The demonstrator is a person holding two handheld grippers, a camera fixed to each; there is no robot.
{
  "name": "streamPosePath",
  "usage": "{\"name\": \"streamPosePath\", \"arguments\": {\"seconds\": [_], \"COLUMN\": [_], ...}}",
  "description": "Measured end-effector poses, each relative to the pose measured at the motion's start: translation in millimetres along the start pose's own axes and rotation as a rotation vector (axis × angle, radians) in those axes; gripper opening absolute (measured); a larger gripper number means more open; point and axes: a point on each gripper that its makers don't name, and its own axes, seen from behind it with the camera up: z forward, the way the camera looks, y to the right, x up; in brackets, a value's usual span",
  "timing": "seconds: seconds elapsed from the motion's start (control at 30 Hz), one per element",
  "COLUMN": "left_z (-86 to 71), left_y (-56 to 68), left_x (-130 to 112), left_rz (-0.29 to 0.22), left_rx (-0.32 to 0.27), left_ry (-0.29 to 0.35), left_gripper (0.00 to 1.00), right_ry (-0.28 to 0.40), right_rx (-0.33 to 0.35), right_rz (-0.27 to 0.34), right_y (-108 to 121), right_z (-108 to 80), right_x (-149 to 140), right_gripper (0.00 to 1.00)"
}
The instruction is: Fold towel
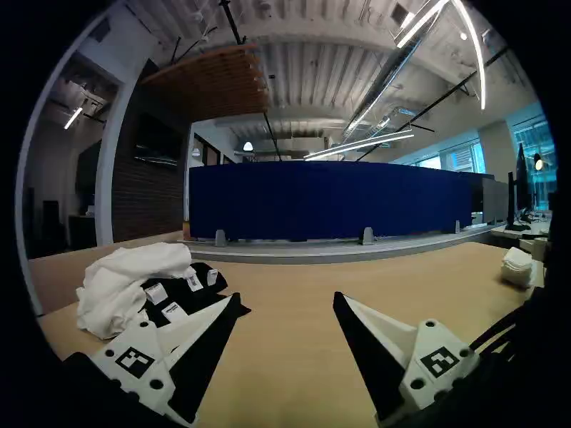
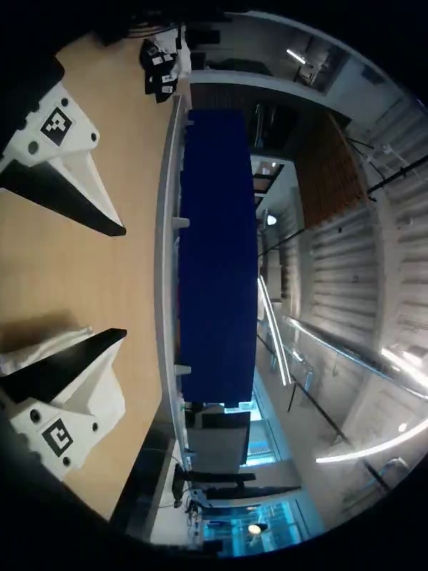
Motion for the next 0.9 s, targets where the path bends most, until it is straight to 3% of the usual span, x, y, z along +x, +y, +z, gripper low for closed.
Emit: {"name": "streamPosePath", "arguments": {"seconds": [0.9], "left_z": [-1.6], "left_y": [-0.7], "left_x": [-0.3], "left_rz": [0.0], "left_rx": [0.0], "left_ry": [0.0], "left_gripper": [0.96], "right_ry": [-0.002], "right_rx": [0.004], "right_rz": [-0.001], "right_y": [0.9], "right_z": [-1.1], "right_x": [-1.2], "right_gripper": [1.0]}}
